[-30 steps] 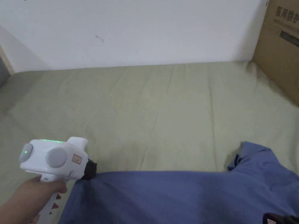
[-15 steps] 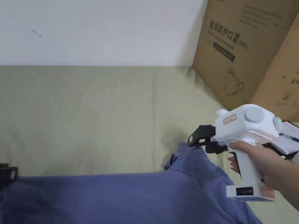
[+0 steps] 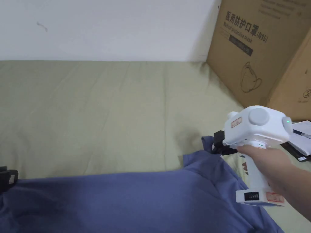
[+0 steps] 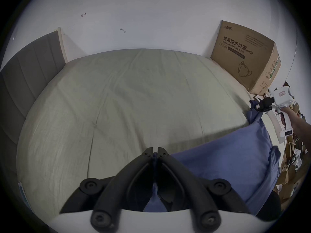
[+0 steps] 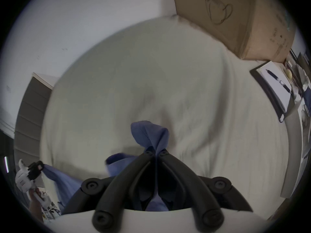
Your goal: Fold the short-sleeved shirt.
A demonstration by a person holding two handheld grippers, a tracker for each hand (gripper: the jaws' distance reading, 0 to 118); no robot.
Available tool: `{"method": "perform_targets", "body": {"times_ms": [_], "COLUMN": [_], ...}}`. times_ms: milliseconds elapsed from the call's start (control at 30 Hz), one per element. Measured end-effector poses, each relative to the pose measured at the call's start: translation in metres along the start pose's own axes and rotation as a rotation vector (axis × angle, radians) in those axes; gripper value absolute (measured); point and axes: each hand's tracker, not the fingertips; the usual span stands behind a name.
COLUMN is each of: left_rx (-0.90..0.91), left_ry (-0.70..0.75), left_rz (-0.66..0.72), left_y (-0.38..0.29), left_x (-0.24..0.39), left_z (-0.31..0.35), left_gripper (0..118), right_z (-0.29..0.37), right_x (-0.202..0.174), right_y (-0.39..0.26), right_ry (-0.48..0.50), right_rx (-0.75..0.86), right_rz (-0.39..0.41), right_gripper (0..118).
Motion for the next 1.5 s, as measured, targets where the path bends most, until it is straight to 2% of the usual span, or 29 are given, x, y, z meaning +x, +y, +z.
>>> {"method": "perform_targets", "body": {"times_ms": [100,167,267,367,433,600,767,833,867,933,967,1000,1033,1067,1100,1133,1233,1300,1333,1367,1400,1433,1467,1500], "left_rx": [0.018,0.035,0.06,0.082,0.076,0.013,-0.059,-0.086,-0.093,-0.101,-0.081,-0.056,-0.045,-0.015,0.022,0.052,0.245,0.373,0.421,0.486,0.548,0.604,0.681,0.746], "left_ry": [-0.006,-0.017,-0.042,-0.065,-0.092,-0.095,-0.064,-0.05,-0.044,0.007,0.002,0.056,0.077,0.081,0.092,0.102,0.091,0.025,0.011,-0.002,-0.018,-0.026,-0.024,-0.011], "left_rz": [0.002,0.004,0.017,0.031,0.052,0.078,0.104,0.181,0.201,0.176,0.151,0.112,0.076,0.058,0.051,0.062,0.073,0.111,0.125,0.138,0.132,0.123,0.093,0.055], "left_y": [-0.006,-0.015,-0.038,-0.074,-0.107,-0.18,-0.226,-0.235,-0.239,-0.239,-0.24,-0.24,-0.24,-0.237,-0.233,-0.228,-0.204,-0.192,-0.187,-0.184,-0.183,-0.185,-0.186,-0.189], "left_x": [0.001,0.001,0.0,0.005,0.011,0.02,0.016,0.007,0.004,0.008,0.01,0.015,0.016,0.017,0.019,0.022,0.049,0.062,0.074,0.081,0.087,0.093,0.101,0.109], "left_z": [0.022,0.044,0.082,0.123,0.151,0.177,0.154,0.143,0.14,0.14,0.145,0.151,0.155,0.16,0.17,0.181,0.231,0.261,0.273,0.283,0.29,0.295,0.299,0.302], "left_gripper": [1,1,1,1,1,1,1,5,12,59,80,105,113,113,113,113,113,113,113,113,109,99,72,10], "right_z": [0.061,0.103,0.157,0.198,0.216,0.207,0.162,0.15,0.145,0.142,0.144,0.149,0.153,0.156,0.171,0.183,0.236,0.271,0.28,0.291,0.298,0.304,0.31,0.311], "right_x": [0.007,0.019,0.041,0.061,0.076,0.097,0.102,0.098,0.095,0.097,0.094,0.093,0.091,0.087,0.081,0.074,0.041,0.005,-0.01,-0.028,-0.042,-0.055,-0.07,-0.085], "right_y": [-0.024,-0.048,-0.097,-0.158,-0.204,-0.294,-0.334,-0.337,-0.337,-0.334,-0.332,-0.329,-0.326,-0.322,-0.321,-0.319,-0.326,-0.325,-0.327,-0.331,-0.336,-0.345,-0.355,-0.361], "right_ry": [0.053,0.087,0.174,0.161,0.166,0.072,0.004,-0.024,-0.043,-0.078,-0.08,-0.078,-0.071,-0.098,-0.127,-0.105,-0.008,0.069,0.09,0.115,0.103,0.086,0.081,0.069], "right_rx": [0.091,0.128,0.18,0.192,0.187,0.084,0.043,0.046,0.044,0.059,0.064,0.072,0.076,0.06,0.074,0.145,0.25,0.382,0.436,0.527,0.632,0.75,0.884,0.96], "right_rz": [0.001,-0.051,-0.086,-0.096,-0.131,-0.173,-0.213,-0.211,-0.204,-0.163,-0.16,-0.151,-0.144,-0.127,-0.115,-0.11,-0.06,0.012,0.045,0.082,0.1,0.116,0.147,0.18], "right_gripper": [0,0,0,0,0,0,0,0,0,14,31,66,103,118,109,105,112,117,116,109,83,47,15,3]}}
